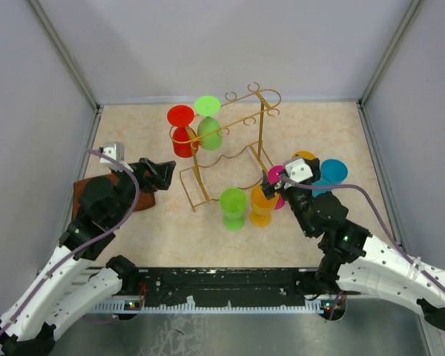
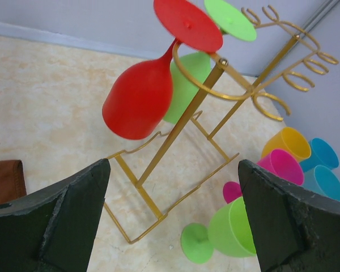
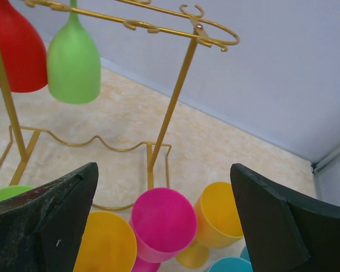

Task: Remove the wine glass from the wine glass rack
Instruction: Place the wine glass at the center of the board, then pick up the wine glass from the wine rack.

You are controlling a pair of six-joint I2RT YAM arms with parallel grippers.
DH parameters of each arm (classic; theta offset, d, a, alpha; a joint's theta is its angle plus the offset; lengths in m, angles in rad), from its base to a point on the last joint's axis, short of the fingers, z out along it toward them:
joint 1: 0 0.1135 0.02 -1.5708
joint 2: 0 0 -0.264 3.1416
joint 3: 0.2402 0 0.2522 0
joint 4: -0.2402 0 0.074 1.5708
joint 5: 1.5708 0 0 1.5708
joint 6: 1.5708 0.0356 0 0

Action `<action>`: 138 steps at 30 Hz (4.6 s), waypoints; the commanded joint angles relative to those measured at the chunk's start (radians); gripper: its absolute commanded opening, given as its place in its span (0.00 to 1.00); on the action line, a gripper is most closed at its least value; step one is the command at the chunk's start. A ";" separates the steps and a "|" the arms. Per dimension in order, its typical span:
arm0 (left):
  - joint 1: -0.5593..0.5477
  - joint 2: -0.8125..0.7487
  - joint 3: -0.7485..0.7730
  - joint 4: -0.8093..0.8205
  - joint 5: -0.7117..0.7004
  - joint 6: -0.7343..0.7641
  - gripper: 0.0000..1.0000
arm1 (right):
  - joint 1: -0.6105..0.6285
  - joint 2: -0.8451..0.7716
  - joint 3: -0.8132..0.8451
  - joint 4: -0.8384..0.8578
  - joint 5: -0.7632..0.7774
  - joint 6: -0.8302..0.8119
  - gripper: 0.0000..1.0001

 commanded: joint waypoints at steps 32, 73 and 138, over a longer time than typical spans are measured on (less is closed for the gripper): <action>0.543 0.604 0.521 0.063 0.942 -0.050 0.86 | -0.183 -0.031 0.196 -0.197 -0.032 0.352 0.99; 0.543 0.702 0.472 0.175 0.933 -0.113 0.44 | -0.183 0.027 0.215 -0.251 -0.160 0.335 0.99; 0.544 0.681 0.421 0.441 0.765 -0.527 0.00 | -0.183 0.006 0.206 -0.278 -0.113 0.319 0.99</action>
